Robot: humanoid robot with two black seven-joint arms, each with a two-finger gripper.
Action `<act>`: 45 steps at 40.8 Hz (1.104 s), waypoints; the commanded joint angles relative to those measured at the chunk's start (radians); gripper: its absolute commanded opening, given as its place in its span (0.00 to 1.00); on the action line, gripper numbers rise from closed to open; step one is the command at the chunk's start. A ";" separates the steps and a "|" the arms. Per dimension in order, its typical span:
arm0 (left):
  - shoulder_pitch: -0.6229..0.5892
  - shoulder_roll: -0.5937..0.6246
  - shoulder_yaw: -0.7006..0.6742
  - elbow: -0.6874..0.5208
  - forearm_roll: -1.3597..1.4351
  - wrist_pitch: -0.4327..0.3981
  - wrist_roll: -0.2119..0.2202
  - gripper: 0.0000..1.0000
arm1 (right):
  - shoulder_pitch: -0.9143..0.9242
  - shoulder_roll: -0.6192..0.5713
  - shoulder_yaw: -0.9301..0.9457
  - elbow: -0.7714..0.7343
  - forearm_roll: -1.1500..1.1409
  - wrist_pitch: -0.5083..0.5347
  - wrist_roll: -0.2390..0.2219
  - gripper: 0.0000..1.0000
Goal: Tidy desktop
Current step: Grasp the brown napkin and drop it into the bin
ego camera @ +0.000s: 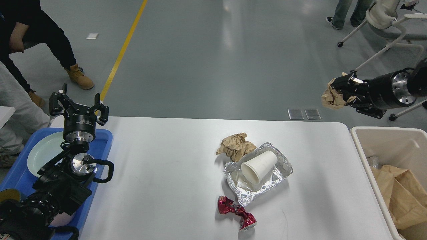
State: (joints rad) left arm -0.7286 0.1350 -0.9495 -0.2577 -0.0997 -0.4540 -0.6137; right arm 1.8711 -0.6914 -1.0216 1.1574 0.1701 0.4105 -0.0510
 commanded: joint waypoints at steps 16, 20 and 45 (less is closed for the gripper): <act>0.000 0.000 0.000 0.000 0.000 0.000 0.000 0.97 | -0.645 -0.043 -0.026 -0.485 0.002 -0.206 -0.003 0.80; 0.000 0.000 0.000 0.000 0.000 0.000 0.000 0.96 | -0.696 -0.042 0.017 -0.510 0.003 -0.275 -0.003 1.00; 0.002 0.000 0.000 0.000 0.000 0.000 0.000 0.97 | -0.644 0.042 0.060 -0.498 0.003 -0.297 -0.009 1.00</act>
State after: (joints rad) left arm -0.7283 0.1350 -0.9495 -0.2576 -0.0997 -0.4541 -0.6137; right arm 1.1648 -0.6790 -0.9514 0.6498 0.1748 0.1031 -0.0574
